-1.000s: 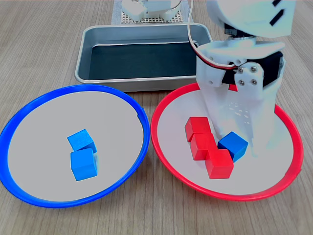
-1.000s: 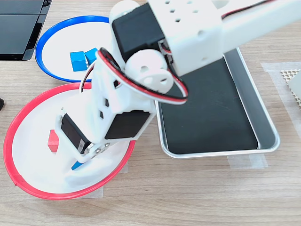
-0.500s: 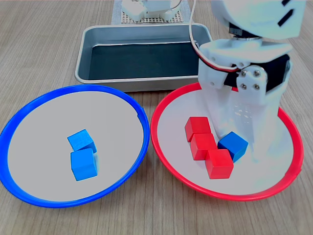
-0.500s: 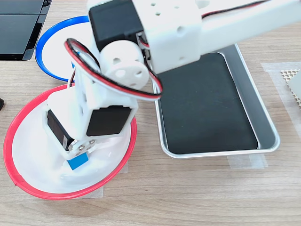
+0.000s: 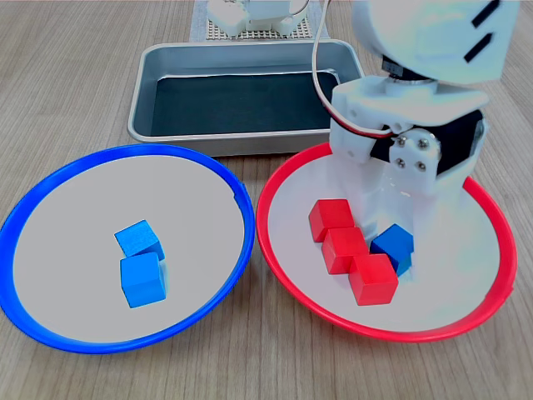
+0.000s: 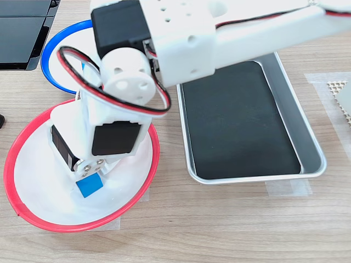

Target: Relocate any misplaced blocks to their matching dishes.

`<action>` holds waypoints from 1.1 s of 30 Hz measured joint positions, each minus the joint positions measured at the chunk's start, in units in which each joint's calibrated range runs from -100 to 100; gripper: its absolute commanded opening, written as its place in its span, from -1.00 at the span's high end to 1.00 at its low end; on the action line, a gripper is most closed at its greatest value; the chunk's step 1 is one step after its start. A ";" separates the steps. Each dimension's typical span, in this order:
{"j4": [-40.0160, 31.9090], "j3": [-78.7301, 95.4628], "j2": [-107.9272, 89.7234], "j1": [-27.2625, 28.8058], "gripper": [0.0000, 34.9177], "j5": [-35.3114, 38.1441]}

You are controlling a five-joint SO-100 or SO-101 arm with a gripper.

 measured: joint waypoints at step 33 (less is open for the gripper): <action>1.96 0.73 -8.44 -0.71 0.98 -1.03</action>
